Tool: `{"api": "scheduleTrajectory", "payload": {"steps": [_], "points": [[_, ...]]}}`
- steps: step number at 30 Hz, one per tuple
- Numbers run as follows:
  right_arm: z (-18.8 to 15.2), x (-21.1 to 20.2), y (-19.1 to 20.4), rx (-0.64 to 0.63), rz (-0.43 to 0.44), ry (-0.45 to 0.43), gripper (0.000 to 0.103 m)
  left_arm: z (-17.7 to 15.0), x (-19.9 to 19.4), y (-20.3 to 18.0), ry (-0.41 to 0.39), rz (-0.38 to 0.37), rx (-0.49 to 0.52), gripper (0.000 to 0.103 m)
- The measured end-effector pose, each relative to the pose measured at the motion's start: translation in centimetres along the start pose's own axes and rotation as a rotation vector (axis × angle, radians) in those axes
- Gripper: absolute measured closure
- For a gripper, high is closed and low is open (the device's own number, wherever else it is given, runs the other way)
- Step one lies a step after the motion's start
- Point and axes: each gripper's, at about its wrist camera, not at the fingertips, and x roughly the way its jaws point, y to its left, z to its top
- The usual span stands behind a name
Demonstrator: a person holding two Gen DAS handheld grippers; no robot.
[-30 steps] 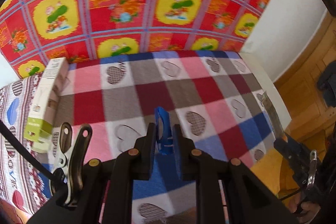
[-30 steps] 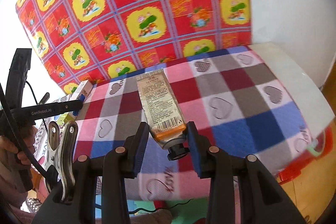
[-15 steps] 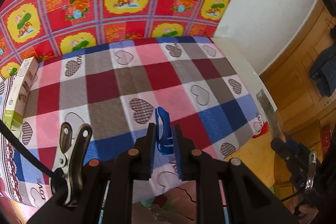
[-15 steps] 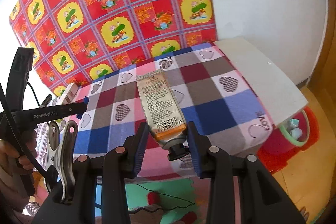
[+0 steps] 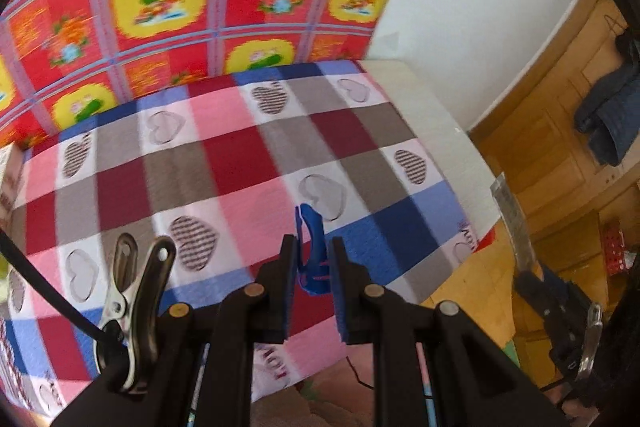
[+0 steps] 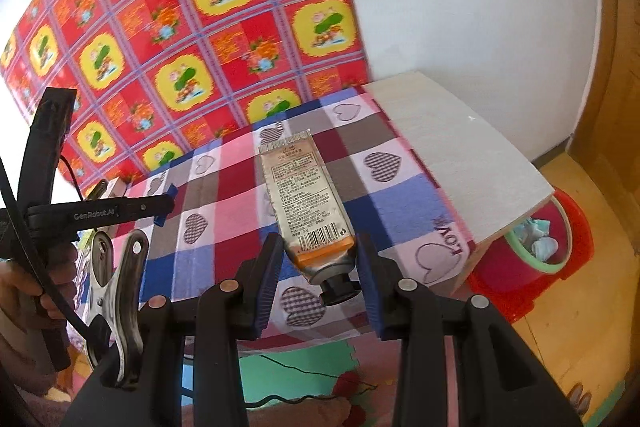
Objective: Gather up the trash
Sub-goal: 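Lift the blue clip with the left gripper while the right lifts the cream tube toward the bucket, then carry the cream tube over the red bucket and open the right gripper while the left carries the clip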
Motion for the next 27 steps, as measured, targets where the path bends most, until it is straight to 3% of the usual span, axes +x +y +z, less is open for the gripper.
{"api": "scheduleTrajectory", "payload": {"steps": [15, 27], "points": [[1.9, -0.3, -5.3, 0.127, -0.128, -0.076, 0.065, 4.0, 4.9, -6.9, 0.045, -0.087, 0.175, 0.087], [2.3, -1.0, -13.1, 0.189, -0.201, -0.082, 0.065, 5.9, 8.6, -15.1, 0.056, -0.121, 0.239, 0.087]]}}
